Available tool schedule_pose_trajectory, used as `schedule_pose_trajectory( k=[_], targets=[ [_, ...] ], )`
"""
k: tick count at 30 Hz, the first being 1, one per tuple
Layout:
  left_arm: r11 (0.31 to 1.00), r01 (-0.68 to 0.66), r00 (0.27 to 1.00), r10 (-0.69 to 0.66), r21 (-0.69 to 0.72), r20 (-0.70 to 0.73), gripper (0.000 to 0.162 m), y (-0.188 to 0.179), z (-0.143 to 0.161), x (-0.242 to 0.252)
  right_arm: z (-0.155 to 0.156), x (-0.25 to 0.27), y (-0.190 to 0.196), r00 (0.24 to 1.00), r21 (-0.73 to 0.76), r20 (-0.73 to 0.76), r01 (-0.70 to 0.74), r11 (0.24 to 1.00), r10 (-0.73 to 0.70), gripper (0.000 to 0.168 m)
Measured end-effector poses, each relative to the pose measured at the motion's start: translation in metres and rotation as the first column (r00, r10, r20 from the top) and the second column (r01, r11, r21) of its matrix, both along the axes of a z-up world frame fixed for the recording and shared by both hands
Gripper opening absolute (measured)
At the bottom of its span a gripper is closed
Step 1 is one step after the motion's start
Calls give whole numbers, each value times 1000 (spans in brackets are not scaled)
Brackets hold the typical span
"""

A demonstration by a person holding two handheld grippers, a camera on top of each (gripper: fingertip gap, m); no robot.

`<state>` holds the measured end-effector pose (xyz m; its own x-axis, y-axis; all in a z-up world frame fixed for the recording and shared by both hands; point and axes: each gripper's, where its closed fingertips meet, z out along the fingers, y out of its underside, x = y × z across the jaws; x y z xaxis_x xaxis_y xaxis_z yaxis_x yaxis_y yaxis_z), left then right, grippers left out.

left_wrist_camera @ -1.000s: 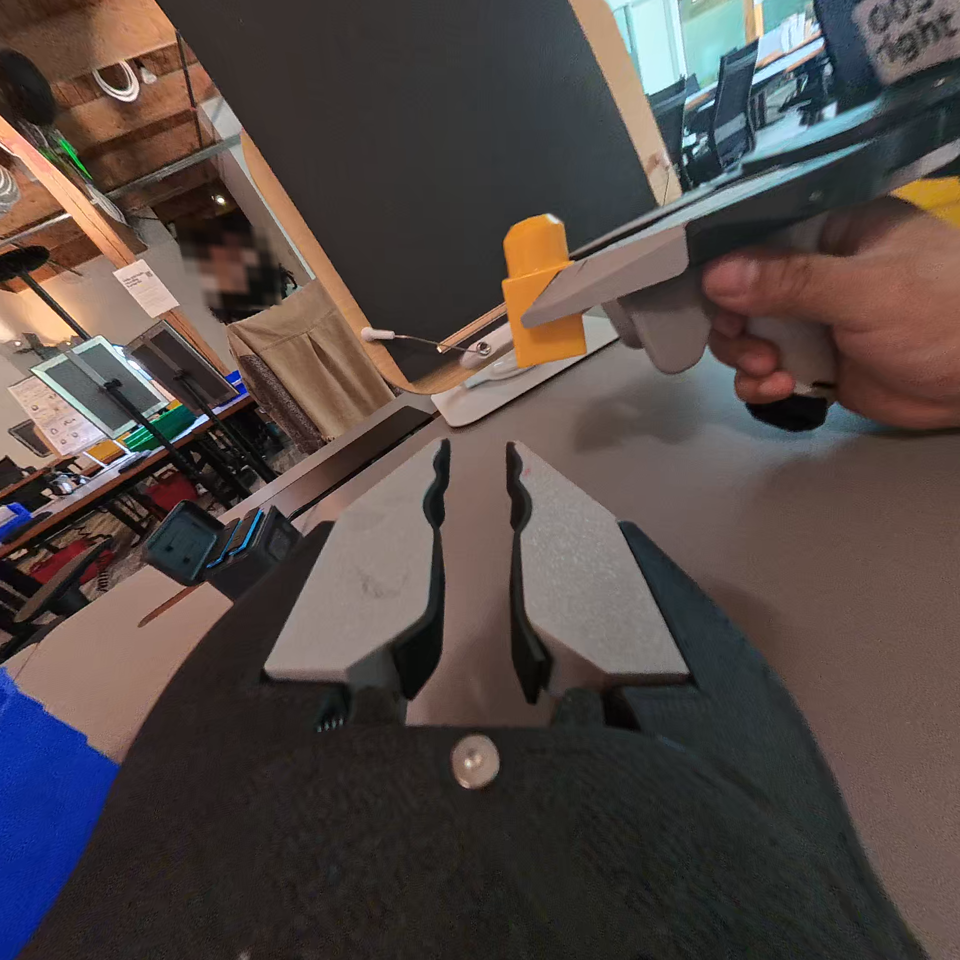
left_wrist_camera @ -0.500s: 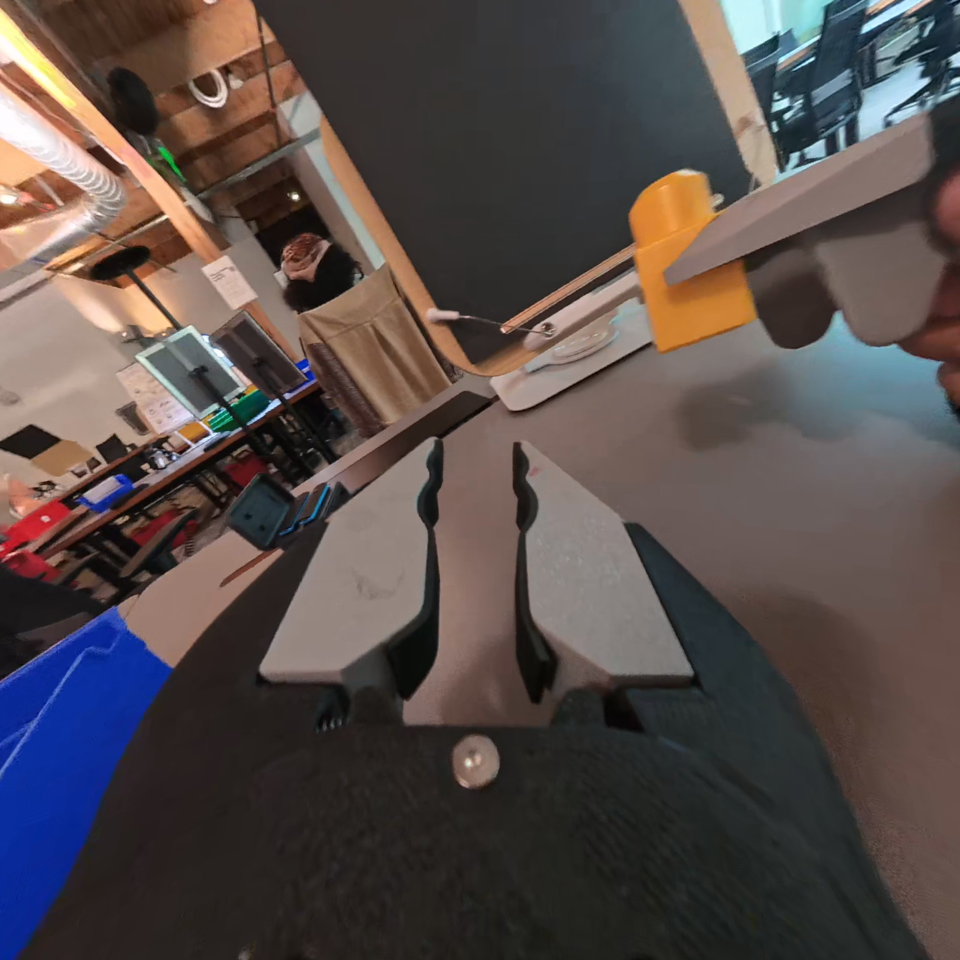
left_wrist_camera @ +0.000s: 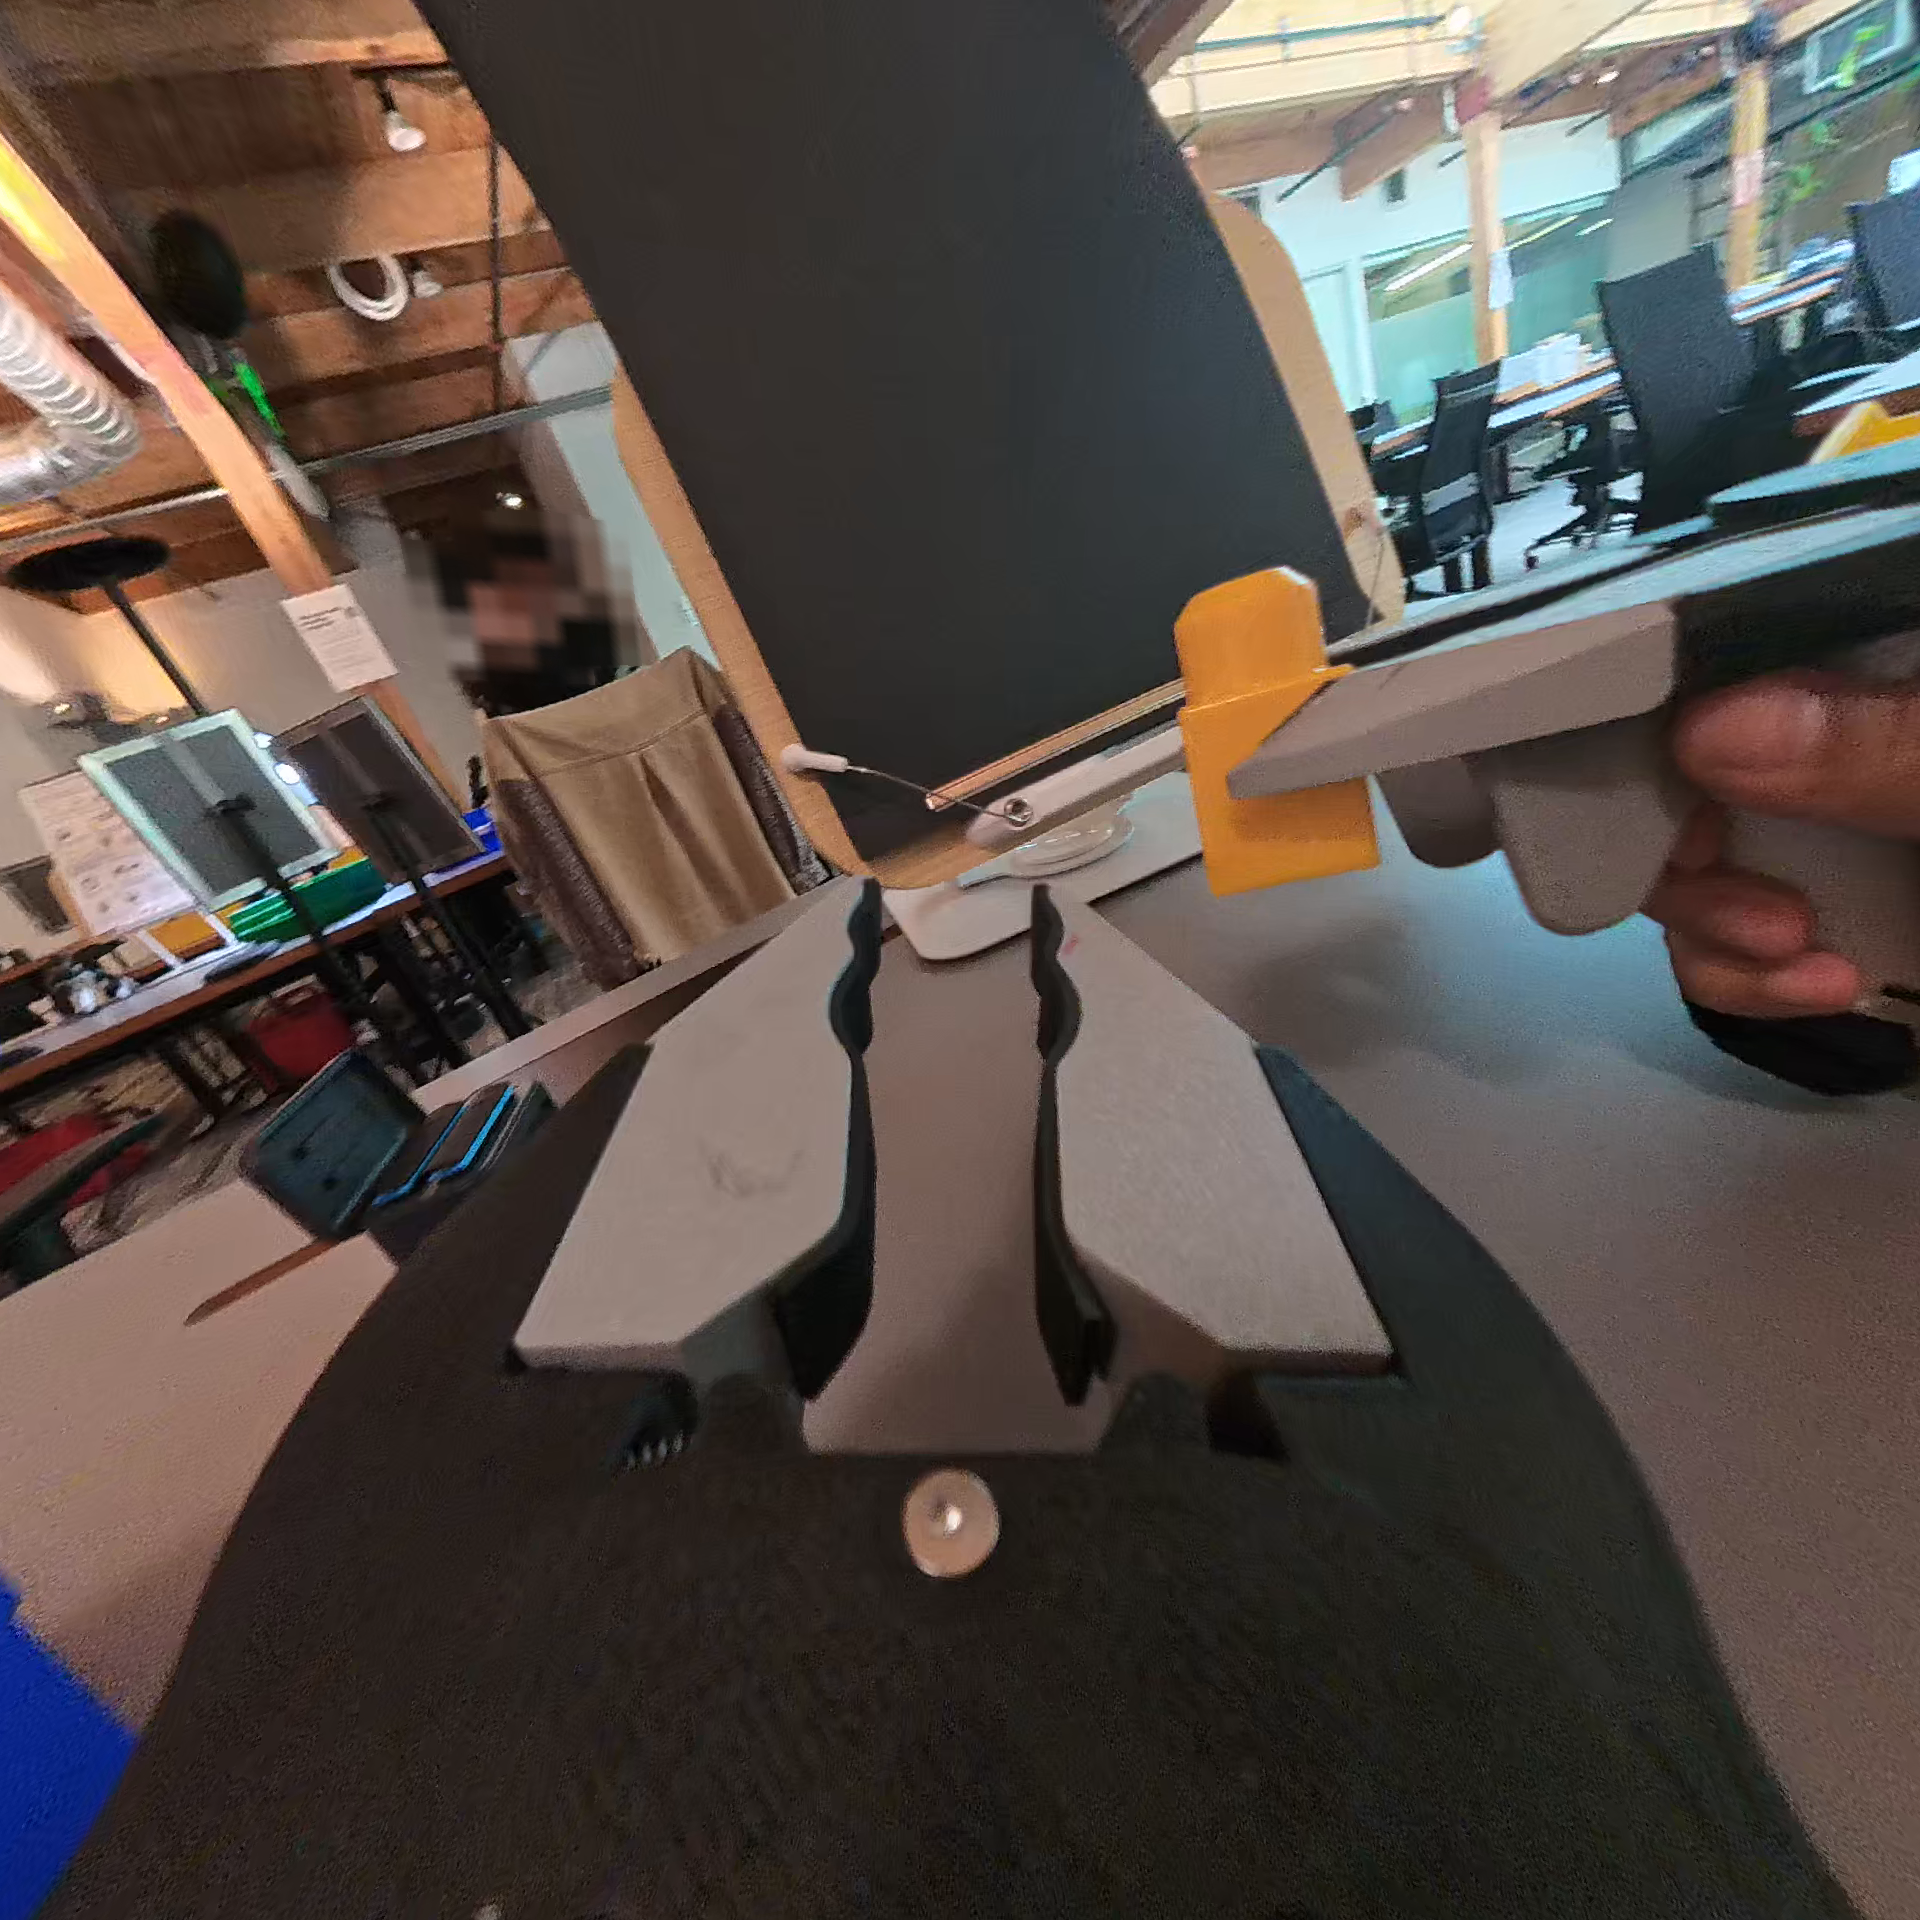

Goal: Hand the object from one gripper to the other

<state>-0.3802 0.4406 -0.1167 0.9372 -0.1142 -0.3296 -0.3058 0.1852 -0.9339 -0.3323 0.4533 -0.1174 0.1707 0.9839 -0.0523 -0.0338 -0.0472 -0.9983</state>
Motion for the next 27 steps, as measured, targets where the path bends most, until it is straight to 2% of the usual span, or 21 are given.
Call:
schedule_pose_trajectory(
  k=[2, 5, 8, 11, 13, 19, 23, 27],
  targets=[
    [999, 34, 999, -34, 4, 1, 26, 13, 0, 0, 6, 6, 16, 994, 66, -19, 110, 992, -109, 35],
    [997, 79, 997, -79, 1, 6, 23, 34, 0, 1, 7, 5, 26, 990, 83, -15, 141, 987, -140, 34],
    [986, 167, 983, -168, -19, -74, 23, 44, -6, 23, 10, 4, 28, 990, 82, -27, 141, 987, -140, 35],
    [972, 231, 967, -235, -45, -98, 25, 38, -10, 44, 12, 6, 21, 992, 80, -38, 123, 989, -120, 35],
    [979, 201, 974, -203, -32, -102, 22, 36, -9, 43, 12, 5, 19, 993, 84, -32, 116, 990, -114, 34],
    [965, 256, 966, -255, -50, 40, 30, 31, -4, 34, 13, 13, 27, 990, 56, -40, 140, 989, -138, 34],
    [952, 300, 953, -295, -60, 71, 30, 25, -4, 37, 9, 25, 35, 987, 21, -22, 158, 987, -157, 34],
    [902, 419, 908, -415, -104, 59, 29, 17, -9, 56, 16, 26, 23, 998, -21, -60, 13, 1000, -14, 34]
  ],
)
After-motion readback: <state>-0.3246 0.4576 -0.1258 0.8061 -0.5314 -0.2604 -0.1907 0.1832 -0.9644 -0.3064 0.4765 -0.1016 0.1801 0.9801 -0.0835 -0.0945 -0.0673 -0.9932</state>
